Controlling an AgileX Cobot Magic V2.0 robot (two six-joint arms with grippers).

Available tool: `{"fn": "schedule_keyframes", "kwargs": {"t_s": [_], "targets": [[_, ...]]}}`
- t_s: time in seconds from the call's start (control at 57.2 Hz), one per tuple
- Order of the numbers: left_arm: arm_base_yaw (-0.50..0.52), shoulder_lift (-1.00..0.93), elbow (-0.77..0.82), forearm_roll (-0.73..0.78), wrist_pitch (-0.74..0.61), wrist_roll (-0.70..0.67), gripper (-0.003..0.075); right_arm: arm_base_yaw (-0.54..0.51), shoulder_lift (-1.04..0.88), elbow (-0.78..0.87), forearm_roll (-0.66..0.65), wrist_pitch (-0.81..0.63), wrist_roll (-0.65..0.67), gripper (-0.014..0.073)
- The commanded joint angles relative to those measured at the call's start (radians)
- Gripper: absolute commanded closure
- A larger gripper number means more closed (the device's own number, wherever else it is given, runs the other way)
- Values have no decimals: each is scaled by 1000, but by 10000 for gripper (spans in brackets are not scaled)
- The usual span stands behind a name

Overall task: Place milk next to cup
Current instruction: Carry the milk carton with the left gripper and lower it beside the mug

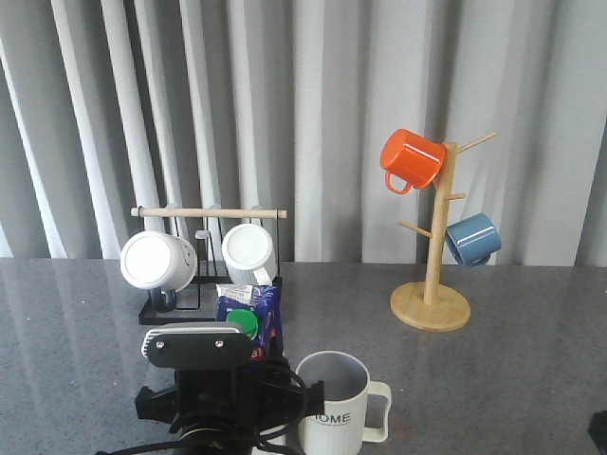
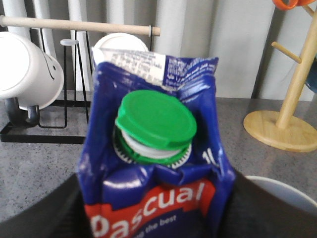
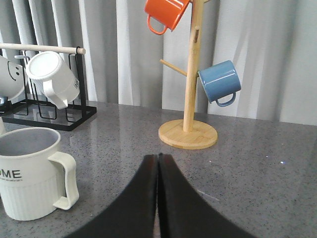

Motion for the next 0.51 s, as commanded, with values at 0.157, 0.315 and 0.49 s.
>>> {"fn": "schedule_keyframes", "kwargs": {"t_s": [0.157, 0.315, 0.49], "targets": [[-6, -42, -19, 33, -61, -7, -11, -4, -7, -33, 3, -70, -6, 599], [-6, -42, -19, 73, -59, -7, 19, -4, -7, -33, 3, -70, -6, 599], [-6, -42, -19, 73, -58, -7, 77, -4, -7, -33, 3, -70, -6, 599]]}}
